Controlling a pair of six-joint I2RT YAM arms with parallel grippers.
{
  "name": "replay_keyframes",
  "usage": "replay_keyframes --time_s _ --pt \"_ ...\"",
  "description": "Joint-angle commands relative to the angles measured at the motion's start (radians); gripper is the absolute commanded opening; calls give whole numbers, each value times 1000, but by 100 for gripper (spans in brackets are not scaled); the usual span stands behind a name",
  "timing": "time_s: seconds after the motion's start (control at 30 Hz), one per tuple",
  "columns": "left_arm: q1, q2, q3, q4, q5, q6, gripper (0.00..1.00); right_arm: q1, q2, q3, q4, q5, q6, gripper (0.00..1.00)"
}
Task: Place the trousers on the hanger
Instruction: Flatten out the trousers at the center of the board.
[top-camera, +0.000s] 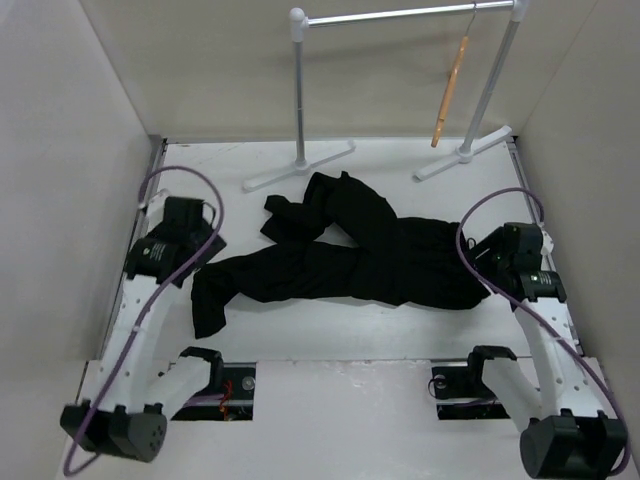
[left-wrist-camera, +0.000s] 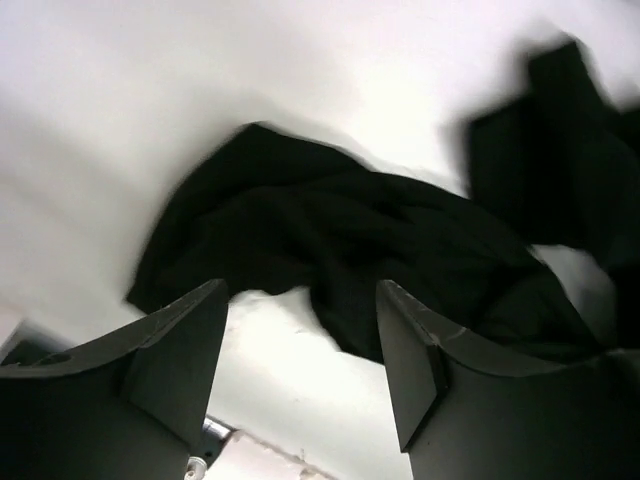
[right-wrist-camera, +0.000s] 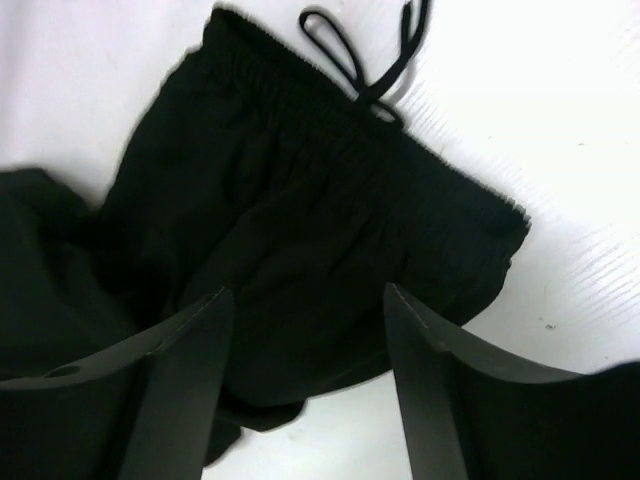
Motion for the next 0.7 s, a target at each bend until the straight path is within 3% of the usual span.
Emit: replay_keyframes --time_s 0.0,0.1,0.13,0.17,0.23,0.27,0.3,0.33,0.4,0.47,0.5,0.6,0.67 --pt "-199 143 126 126 -90 5 59 90 -8 91 5 141 -48 70" --pt "-334 346 229 231 -66 -15 67 143 -11 102 17 172 -66 72" --pt "-346 409 256 276 -12 -31 69 161 0 99 29 157 -73 65" --pt "-344 459 272 325 49 -44 69 184 15 98 36 128 -77 54" --pt "-312 542 277 446 132 -90 70 230 50 98 43 63 -80 17" --pt "-287 578 270 506 158 -116 70 253 60 96 48 42 -80 9" --pt "-261 611 269 550 175 -143 71 277 63 91 54 31 -77 7" --pt "-236 644 269 593 188 -165 73 297 63 88 62 29 -76 9" --pt "-206 714 287 661 223 -176 75 345 64 76 74 32 -73 25" --pt "-189 798 324 675 276 -179 75 357 67 61 68 53 -73 59" --pt "-186 835 336 677 287 -182 75 357 63 53 66 61 -70 67" --pt "-187 926 359 703 292 -194 70 321 40 15 86 70 -56 79" --pt "-184 964 359 721 289 -209 56 273 53 -1 92 55 -53 80"
